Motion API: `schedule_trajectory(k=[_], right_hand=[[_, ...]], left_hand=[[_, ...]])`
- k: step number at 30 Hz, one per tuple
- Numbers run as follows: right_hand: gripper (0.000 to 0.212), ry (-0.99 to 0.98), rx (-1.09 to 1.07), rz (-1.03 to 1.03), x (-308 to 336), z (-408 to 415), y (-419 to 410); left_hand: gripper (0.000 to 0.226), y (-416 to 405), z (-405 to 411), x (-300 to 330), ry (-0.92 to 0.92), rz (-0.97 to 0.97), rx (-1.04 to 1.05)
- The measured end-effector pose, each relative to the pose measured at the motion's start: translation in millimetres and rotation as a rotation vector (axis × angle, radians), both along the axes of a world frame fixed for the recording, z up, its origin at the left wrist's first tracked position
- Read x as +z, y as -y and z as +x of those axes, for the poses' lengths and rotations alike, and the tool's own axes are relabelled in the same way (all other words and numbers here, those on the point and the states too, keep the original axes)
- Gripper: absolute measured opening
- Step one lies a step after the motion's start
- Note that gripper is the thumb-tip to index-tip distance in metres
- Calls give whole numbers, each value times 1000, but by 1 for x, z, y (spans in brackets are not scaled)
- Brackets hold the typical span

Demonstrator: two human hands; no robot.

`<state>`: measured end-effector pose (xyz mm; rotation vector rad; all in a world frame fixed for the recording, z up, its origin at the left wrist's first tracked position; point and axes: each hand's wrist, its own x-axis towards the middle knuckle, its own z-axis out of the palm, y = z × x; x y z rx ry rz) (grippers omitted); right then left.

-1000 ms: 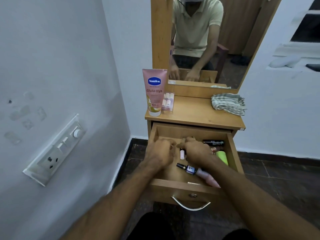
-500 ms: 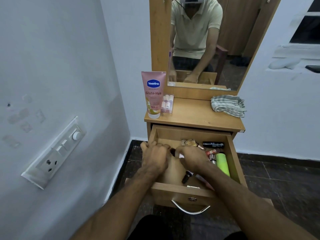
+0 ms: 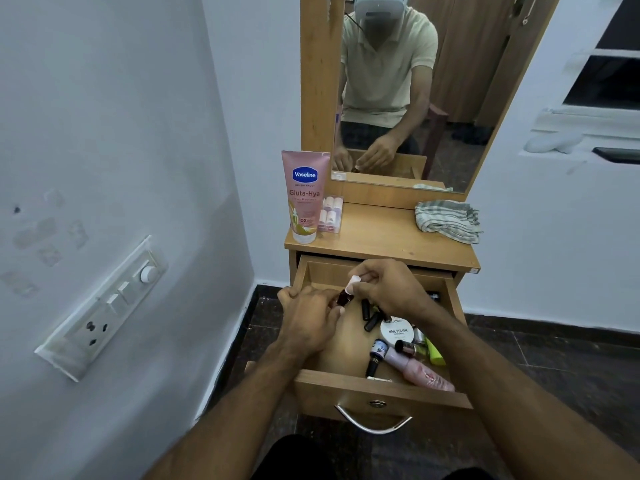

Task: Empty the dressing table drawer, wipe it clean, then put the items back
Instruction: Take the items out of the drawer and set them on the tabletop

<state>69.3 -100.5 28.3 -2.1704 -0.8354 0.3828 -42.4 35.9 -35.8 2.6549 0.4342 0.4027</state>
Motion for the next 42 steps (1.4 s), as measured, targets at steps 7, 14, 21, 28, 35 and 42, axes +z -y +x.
schedule_trajectory(k=[7, 14, 21, 28, 35, 42], right_hand=[[20, 22, -99, 51, 7, -5, -5], [29, -155, 4, 128, 12, -6, -8], [33, 204, -202, 152, 38, 23, -18], [37, 332, -274, -59, 41, 63, -44], [45, 332, -310, -52, 35, 92, -70], [30, 325, -362, -11, 31, 113, -96]], left_hand=[[32, 2, 0, 2, 114, -57, -11], [29, 1, 0, 1, 144, -149, 20], [60, -4, 2, -1, 36, -106, 80], [73, 4, 10, 7, -163, 162, -67], [60, 6, 38, 9, -13, 118, 14], [49, 4, 40, -4, -32, 79, 65]])
